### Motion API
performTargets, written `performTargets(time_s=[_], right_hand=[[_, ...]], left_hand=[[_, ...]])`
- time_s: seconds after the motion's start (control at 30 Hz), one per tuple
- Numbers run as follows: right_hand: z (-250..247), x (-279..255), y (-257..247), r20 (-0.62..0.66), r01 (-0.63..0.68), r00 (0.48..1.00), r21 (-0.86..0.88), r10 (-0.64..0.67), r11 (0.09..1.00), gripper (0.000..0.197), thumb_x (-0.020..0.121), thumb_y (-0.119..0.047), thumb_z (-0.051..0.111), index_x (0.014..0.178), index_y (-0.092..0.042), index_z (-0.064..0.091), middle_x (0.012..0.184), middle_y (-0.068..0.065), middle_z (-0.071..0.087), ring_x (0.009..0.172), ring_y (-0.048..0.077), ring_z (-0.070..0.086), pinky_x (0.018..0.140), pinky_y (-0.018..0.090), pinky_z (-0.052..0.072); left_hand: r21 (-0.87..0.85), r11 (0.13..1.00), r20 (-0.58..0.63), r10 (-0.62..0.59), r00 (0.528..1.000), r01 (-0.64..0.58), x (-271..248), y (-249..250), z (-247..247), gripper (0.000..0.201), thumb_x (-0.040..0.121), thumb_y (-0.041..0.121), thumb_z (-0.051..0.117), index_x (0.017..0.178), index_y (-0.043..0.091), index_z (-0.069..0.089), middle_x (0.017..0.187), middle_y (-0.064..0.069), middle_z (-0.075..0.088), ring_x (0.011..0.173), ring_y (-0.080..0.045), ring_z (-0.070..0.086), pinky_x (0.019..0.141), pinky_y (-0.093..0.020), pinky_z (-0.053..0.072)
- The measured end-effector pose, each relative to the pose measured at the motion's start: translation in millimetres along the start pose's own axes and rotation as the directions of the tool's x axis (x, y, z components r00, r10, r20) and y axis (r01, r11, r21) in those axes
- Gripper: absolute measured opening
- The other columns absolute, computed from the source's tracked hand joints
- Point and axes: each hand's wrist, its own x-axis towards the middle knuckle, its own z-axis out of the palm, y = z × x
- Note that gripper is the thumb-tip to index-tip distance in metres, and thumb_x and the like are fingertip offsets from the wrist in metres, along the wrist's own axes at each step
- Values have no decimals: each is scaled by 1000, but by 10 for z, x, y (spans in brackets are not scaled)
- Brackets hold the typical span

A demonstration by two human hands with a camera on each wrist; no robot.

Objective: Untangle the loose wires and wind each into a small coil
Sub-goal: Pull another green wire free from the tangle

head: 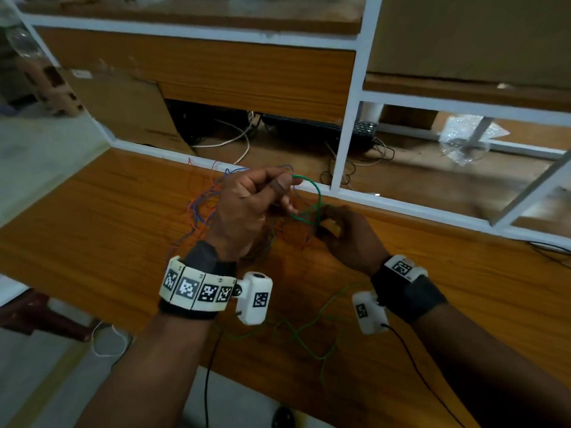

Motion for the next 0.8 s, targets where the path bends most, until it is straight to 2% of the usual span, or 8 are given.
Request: performTargets(time_s=[0.1, 0.2, 0.37, 0.43, 0.5, 0.63, 0.73, 0.8], right_hand=[[-291, -4, 109, -65, -14, 998, 10, 14, 1000, 10, 99, -14, 67, 104, -18, 74, 101, -4, 75, 95, 8, 68, 84, 33, 54], [-613, -40, 88, -241, -134, 938, 415, 251, 900, 15, 103, -22, 62, 106, -14, 74, 100, 3, 79, 97, 23, 75, 83, 42, 61], [-847, -219, -22, -257, -114, 874, 716, 412, 689, 12, 103, -14, 60, 100, -6, 69, 92, 5, 78, 84, 18, 75, 74, 30, 63], [-909, -293, -6, -250, -88, 866, 777, 434, 623, 11, 103, -14, 60, 101, -4, 66, 94, 6, 76, 81, 18, 73, 76, 31, 62], [-1081, -378, 50, -307, -38, 818, 815, 486, 579, 9, 102, -15, 61, 97, -9, 65, 94, 6, 75, 85, 21, 71, 77, 32, 61], [-1610, -741, 378, -504, 1, 581, 786, 639, 619, 9, 100, -11, 64, 92, -16, 66, 92, 4, 72, 91, 25, 72, 79, 33, 60], [-1662, -1128, 740, -451, -207, 395, 805, 800, 556, 6, 99, -8, 62, 100, -10, 68, 105, 14, 74, 85, 26, 76, 72, 34, 61], [-1516, -1341, 938, -351, -542, 334, 688, 875, 483, 33, 100, -21, 65, 122, 2, 61, 111, 22, 73, 77, 28, 74, 67, 39, 61]], left_hand=[[-146, 988, 28, -46, 999, 49, -3, -162, 40, 26, 98, 19, 60, 119, 6, 66, 91, -8, 71, 91, -23, 68, 85, -39, 58], [-112, 987, 118, -101, 988, 114, 14, -528, 129, 57, 88, 26, 70, 141, 15, 52, 123, -7, 68, 113, -19, 65, 94, -35, 53], [611, 789, 314, -181, 932, -53, 71, -1094, 609, 95, 74, 52, 82, 153, 38, 31, 158, 7, 36, 137, -10, 39, 112, -29, 34], [650, 760, 308, -249, 918, -12, 152, -1308, 806, 77, 76, 65, 69, 141, 29, 51, 148, 0, 50, 135, -17, 46, 114, -40, 39], [623, 783, 283, -228, 932, 3, 221, -1537, 889, 45, 80, 67, 57, 105, 32, 70, 112, -1, 72, 105, -22, 66, 94, -48, 52], [465, 884, 265, -196, 944, 53, 208, -1677, 900, 8, 86, 37, 73, 79, 36, 71, 80, 7, 73, 81, -9, 70, 79, -39, 56], [331, 940, 239, -165, 957, 80, 217, -1591, 936, 9, 81, 35, 78, 86, 42, 75, 84, 15, 74, 86, 1, 68, 79, -24, 53], [301, 951, 233, -149, 961, 75, 259, -1500, 1029, 12, 78, 44, 75, 86, 53, 75, 87, 22, 74, 92, -3, 69, 84, -26, 55]])
